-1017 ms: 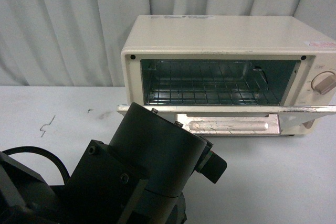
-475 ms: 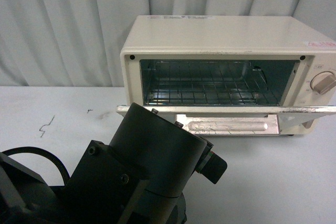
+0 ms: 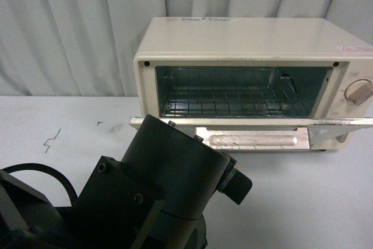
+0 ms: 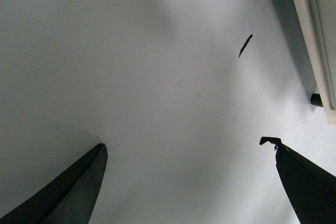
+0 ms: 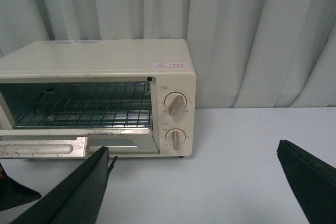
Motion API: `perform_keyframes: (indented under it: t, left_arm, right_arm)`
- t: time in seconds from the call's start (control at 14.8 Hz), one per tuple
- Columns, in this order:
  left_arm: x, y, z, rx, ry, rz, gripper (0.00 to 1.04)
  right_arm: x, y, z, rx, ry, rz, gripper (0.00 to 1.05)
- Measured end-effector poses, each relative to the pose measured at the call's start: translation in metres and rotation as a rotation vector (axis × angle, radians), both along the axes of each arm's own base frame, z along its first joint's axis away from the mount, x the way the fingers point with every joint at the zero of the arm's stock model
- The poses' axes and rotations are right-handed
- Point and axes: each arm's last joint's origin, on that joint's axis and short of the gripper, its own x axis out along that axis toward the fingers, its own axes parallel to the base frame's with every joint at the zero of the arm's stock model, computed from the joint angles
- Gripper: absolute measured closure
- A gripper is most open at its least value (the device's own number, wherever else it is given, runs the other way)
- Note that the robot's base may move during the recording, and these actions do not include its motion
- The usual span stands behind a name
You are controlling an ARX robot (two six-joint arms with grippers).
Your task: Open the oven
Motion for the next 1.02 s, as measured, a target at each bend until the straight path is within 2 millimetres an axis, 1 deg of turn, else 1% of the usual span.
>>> perform_keyframes:
  t: [0.07,0.14,0.2,0.41,0.47,0.68,0.88,1.02]
  left_arm:
    - [-0.001,0.0,0.001,-0.028,-0.055,0.034,0.07]
    - [-0.006,0.006,-0.001,-0.055,-0.111,0.111,0.07]
    - [-0.015,0.015,0.002,-0.083,-0.143,0.146,0.07]
    - [-0.028,0.035,0.034,-0.169,-0.22,0.113,0.07]
    - [-0.032,0.043,0.04,-0.168,-0.229,0.071,0.07]
    - [-0.048,0.071,0.044,-0.093,-0.188,-0.033,0.07]
    - [-0.057,0.089,0.059,-0.032,-0.225,-0.105,0.07]
    - [-0.065,0.104,0.069,0.048,-0.276,-0.09,0.07]
  right_arm:
    - [0.0,0.0,0.0,0.0,0.0,0.0,0.06]
    - [0.0,0.0,0.0,0.0,0.0,0.0,0.07]
    - [0.0,0.0,0.0,0.0,0.0,0.0,0.06]
    - [0.0,0.0,0.0,0.0,0.0,0.0,0.06]
    - [0.0,0.0,0.0,0.0,0.0,0.0,0.06]
    - [0.0,0.0,0.0,0.0,0.0,0.0,0.06]
    - [0.0,0.0,0.0,0.0,0.0,0.0,0.06]
    - [0.0,0.0,0.0,0.0,0.0,0.0,0.06]
